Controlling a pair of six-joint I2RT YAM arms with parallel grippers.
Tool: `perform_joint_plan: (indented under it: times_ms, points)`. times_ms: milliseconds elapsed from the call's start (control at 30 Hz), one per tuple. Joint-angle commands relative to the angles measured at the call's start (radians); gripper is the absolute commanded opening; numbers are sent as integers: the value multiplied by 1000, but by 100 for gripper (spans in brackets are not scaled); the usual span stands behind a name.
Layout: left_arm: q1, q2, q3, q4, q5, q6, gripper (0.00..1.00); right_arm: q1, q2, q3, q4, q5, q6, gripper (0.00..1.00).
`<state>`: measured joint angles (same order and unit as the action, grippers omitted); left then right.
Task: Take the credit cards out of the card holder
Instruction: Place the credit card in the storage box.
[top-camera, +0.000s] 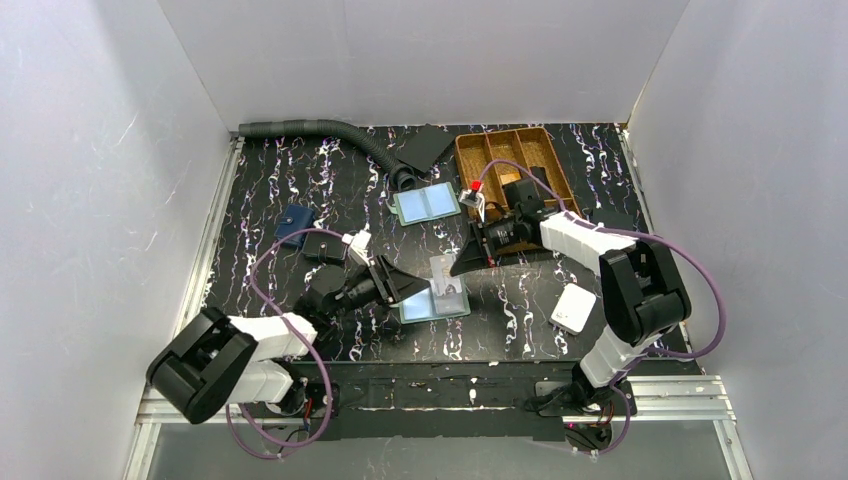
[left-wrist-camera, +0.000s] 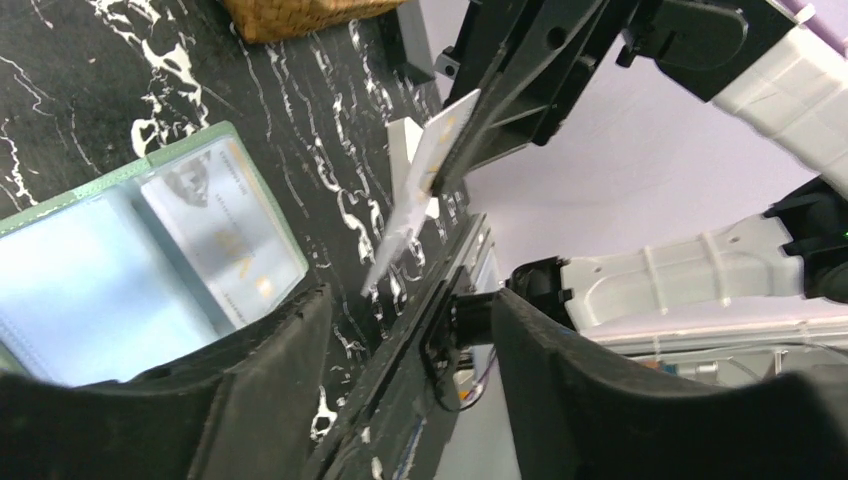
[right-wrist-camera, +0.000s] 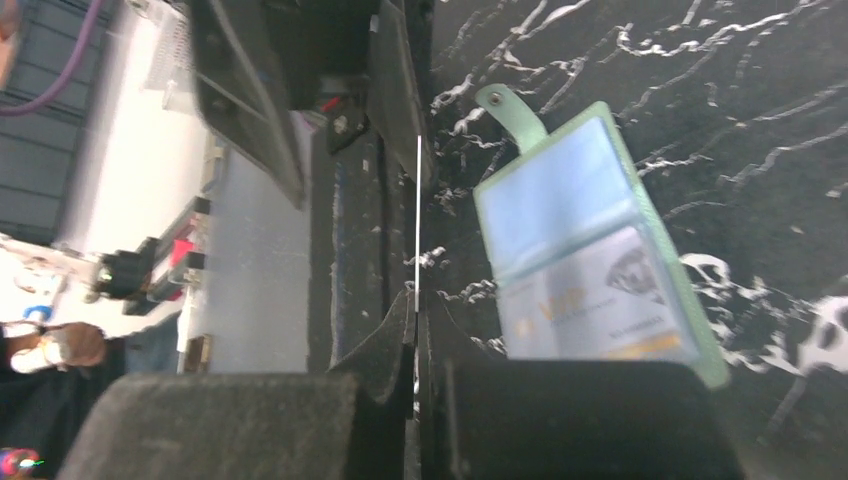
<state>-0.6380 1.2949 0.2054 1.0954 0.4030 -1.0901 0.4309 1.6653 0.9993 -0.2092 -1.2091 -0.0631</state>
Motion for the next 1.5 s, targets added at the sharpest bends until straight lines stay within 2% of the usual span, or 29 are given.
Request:
perform_joint_plan:
  times_ms: [0,67,133,167,300,467,733,933,1233,1467]
  points:
    - [24,-109,-20,-61,-18,69,66,-23,-25,98,-311,104,-333,1]
    - [31,-161,-49,-70,-33,86,78,-45,-42,116,-368,128,-400,1]
    - [38,-212,-77,-82,-52,91,97,-80,-62,131,-412,139,-452,1]
    - [41,-237,-92,-90,-63,87,98,-103,-73,135,-422,144,-465,1]
    - [54,-323,-144,-130,-101,60,98,-209,-118,131,-424,159,-482,1]
    - [64,-388,-151,-162,-67,69,98,-325,-158,142,-423,201,-491,1]
    - [68,-400,-144,-186,-19,75,98,-414,-199,216,-408,357,-503,1]
    - [71,-416,-131,-247,-14,110,98,-417,-147,376,-543,548,-724,1]
    - [75,-405,-122,-272,4,144,98,-382,96,746,-911,742,-1139,2]
    - [77,-424,-135,-292,3,155,98,-224,192,768,-979,1039,-1244,1]
